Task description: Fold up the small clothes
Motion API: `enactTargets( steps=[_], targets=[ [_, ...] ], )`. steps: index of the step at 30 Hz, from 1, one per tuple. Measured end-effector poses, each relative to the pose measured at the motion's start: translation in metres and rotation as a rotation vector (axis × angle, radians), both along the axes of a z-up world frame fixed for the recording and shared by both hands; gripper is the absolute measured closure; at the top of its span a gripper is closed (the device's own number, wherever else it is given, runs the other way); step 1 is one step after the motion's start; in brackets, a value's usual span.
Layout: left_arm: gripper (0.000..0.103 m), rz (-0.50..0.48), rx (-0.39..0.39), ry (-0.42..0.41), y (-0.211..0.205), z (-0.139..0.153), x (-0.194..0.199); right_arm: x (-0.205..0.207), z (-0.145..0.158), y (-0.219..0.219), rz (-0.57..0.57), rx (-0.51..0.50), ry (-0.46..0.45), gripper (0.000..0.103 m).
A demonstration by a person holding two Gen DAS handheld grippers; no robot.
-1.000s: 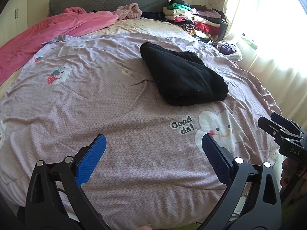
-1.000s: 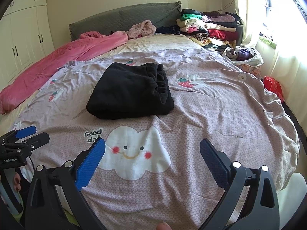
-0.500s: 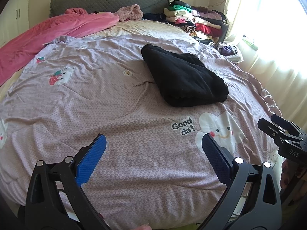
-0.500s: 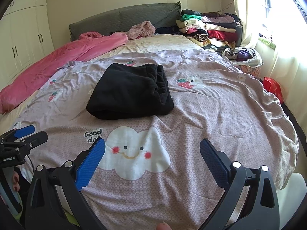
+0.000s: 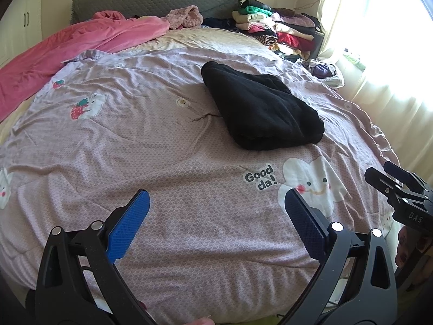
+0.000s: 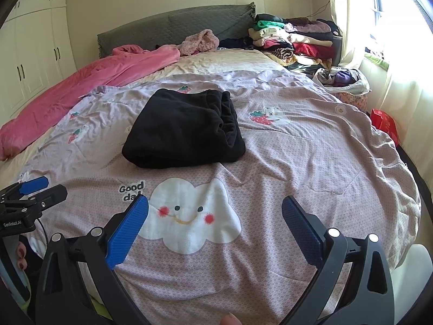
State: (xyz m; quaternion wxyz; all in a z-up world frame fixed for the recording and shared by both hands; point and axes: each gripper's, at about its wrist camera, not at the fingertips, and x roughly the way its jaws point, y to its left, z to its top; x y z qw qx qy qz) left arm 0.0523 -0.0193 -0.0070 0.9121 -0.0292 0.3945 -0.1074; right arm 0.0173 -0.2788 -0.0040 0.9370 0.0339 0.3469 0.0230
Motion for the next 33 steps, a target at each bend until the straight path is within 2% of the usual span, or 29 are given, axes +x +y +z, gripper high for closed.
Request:
enactTargets(
  steps=[23, 33],
  targets=[
    [0.009, -0.003, 0.000, 0.002, -0.001, 0.000, -0.001, -0.001, -0.006, 0.001, -0.007, -0.002, 0.008, 0.005],
    [0.009, -0.035, 0.006, 0.012, -0.005, -0.005, -0.003, 0.001, -0.008, -0.011, -0.059, -0.001, 0.004, 0.005]
  ],
)
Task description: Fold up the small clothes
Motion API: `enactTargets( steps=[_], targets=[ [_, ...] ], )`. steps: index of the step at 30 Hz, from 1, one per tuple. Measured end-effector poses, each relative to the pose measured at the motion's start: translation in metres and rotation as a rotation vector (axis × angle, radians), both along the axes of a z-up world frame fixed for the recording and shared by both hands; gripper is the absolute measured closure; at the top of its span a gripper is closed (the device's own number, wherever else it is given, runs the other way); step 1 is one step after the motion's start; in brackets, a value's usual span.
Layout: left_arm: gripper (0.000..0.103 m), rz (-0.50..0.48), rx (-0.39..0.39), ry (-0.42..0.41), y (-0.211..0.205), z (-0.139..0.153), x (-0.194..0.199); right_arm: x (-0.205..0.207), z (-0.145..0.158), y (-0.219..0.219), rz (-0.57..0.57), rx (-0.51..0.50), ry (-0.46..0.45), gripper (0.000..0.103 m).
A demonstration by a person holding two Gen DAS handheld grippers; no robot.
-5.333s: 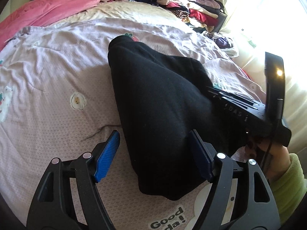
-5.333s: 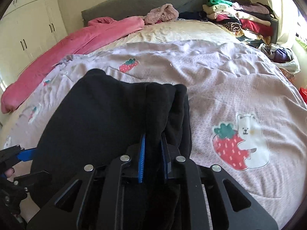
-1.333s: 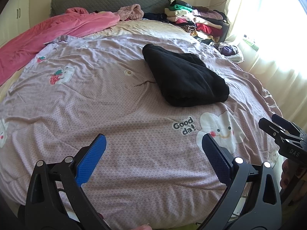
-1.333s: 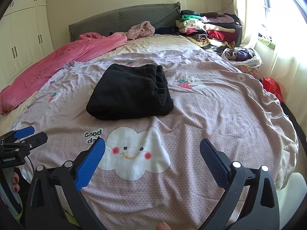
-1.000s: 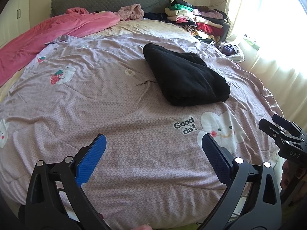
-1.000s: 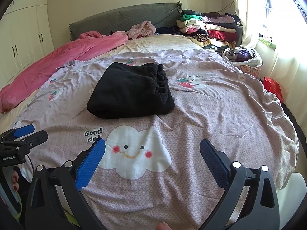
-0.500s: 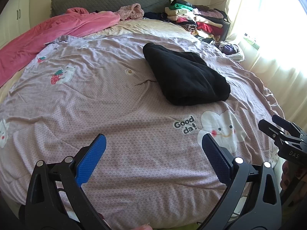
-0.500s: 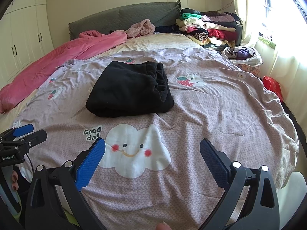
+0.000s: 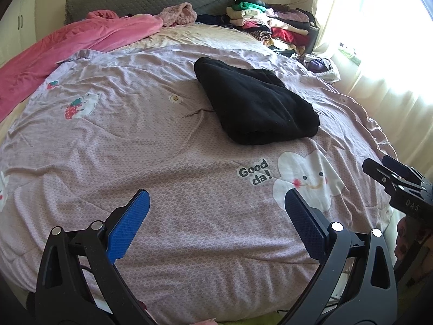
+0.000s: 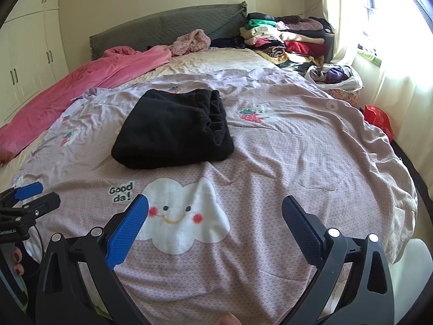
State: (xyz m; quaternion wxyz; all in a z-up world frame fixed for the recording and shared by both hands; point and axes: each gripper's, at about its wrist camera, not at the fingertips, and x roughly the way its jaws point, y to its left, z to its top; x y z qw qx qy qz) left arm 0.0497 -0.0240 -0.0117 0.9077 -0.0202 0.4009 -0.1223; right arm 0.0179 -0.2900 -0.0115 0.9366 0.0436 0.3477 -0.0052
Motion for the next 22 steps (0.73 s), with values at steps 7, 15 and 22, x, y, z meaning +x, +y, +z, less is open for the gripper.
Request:
enactTargets(
  steps=[7, 15, 22],
  targets=[
    [0.009, 0.029, 0.040, 0.015, -0.003, -0.004, 0.005, 0.000, -0.001, -0.013, -0.050, 0.000, 0.014, 0.005],
    [0.009, 0.149, -0.007, 0.062, 0.050, -0.007, 0.037, -0.027, -0.013, -0.098, -0.339, 0.023, 0.041, 0.005],
    [0.009, 0.565, -0.019, 0.121, 0.237, -0.011, 0.111, -0.092, -0.060, -0.255, -0.816, -0.005, 0.170, 0.005]
  ],
)
